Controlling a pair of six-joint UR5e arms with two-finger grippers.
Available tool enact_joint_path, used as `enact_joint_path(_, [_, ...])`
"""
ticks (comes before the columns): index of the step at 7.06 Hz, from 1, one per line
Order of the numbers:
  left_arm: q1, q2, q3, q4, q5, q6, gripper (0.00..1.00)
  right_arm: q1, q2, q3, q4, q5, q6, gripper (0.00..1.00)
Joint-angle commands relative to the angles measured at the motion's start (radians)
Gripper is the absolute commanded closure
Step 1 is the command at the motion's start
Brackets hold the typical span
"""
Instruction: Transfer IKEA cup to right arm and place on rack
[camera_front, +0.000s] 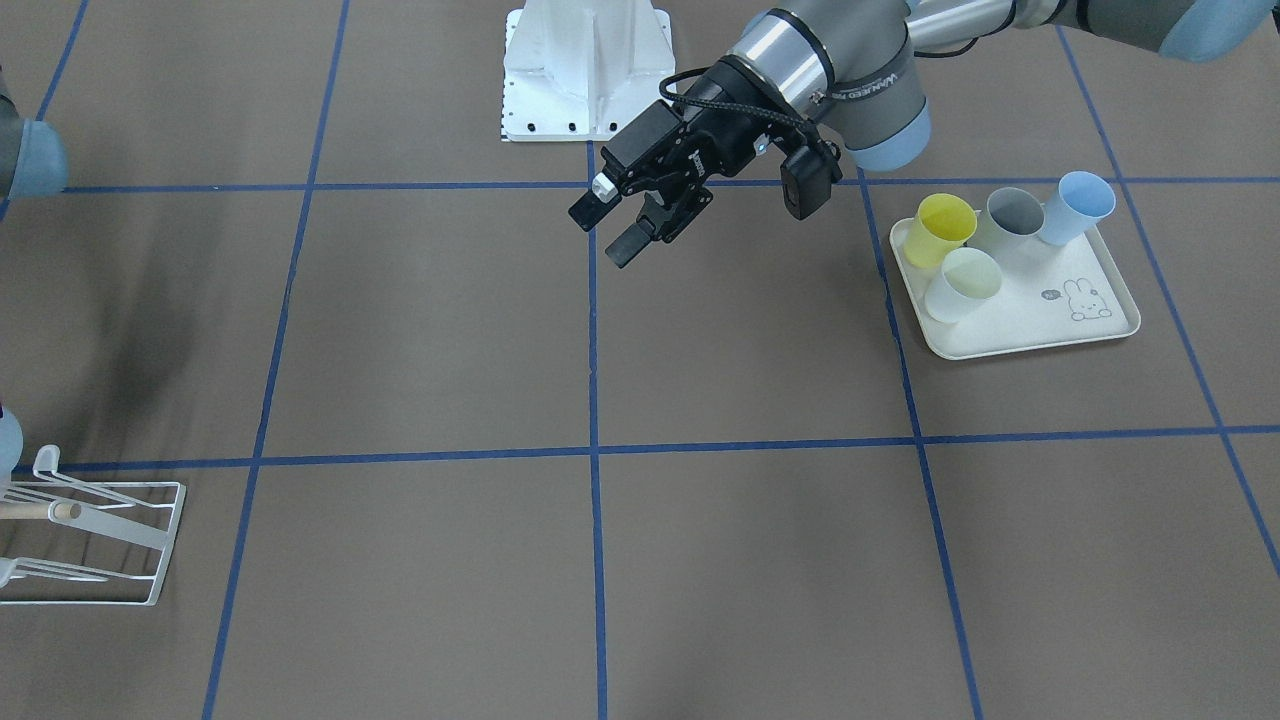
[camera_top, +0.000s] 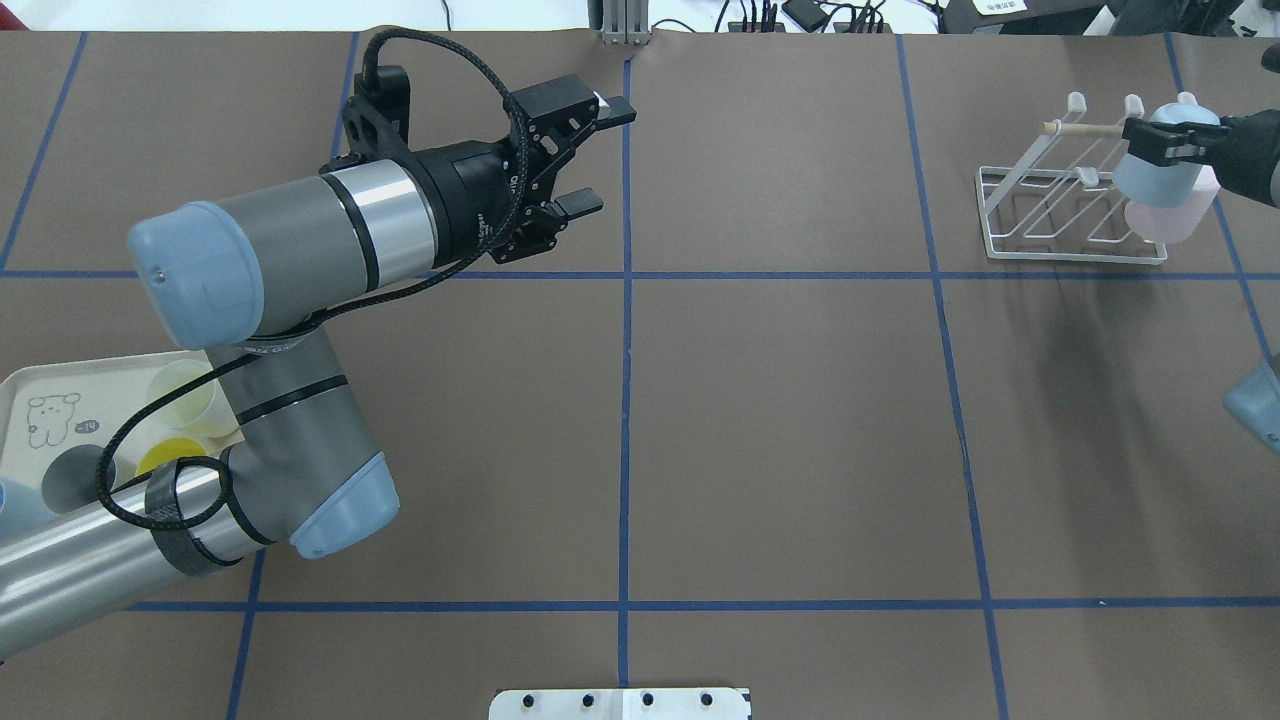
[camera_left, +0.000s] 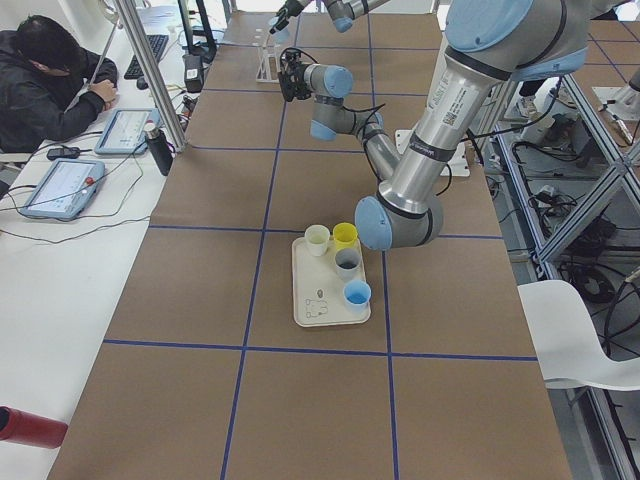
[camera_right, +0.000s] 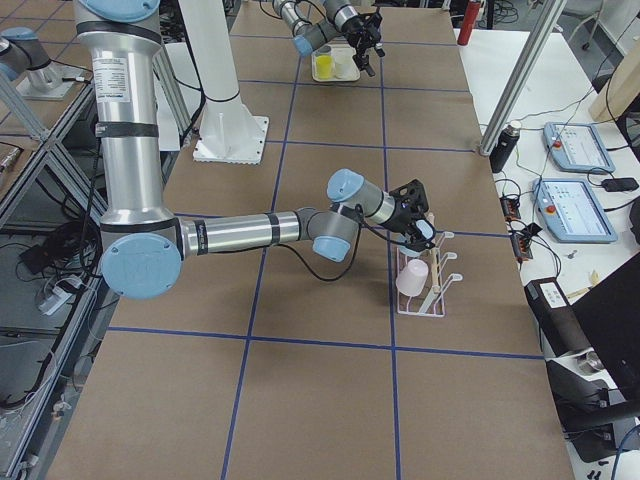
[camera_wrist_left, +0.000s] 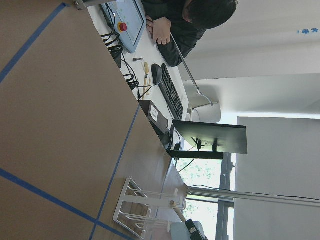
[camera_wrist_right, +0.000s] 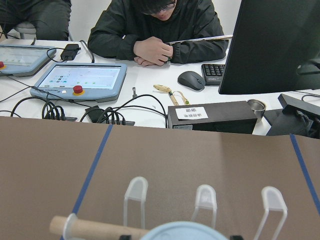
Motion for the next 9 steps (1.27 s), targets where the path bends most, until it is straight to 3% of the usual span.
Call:
enact_joint_path(1, [0.000, 0.000, -0.001, 0.000, 0.001, 0.000, 0.00, 0.000, -0.007, -0.001, 0.001, 0.000, 0.000, 1.00])
enact_joint_path(6, [0.000, 0.000, 0.002, 0.000, 0.001, 0.000, 0.00, -0.002, -0.004, -0.022, 0.001, 0.008, 0.000, 1.00])
enact_joint_path(7, [0.000, 0.000, 0.002, 0.000, 0.001, 0.000, 0.00, -0.002, -0.002, -0.022, 0.001, 0.009, 0.000, 0.89])
enact_joint_path(8, [0.000, 0.000, 0.002, 0.000, 0.001, 0.000, 0.00, -0.002, 0.001, -0.025, 0.000, 0.005, 0.000, 0.01])
enact_joint_path(9, [0.000, 0.000, 0.002, 0.000, 0.001, 0.000, 0.00, -0.002, 0.001, -0.022, 0.001, 0.005, 0.000, 0.00])
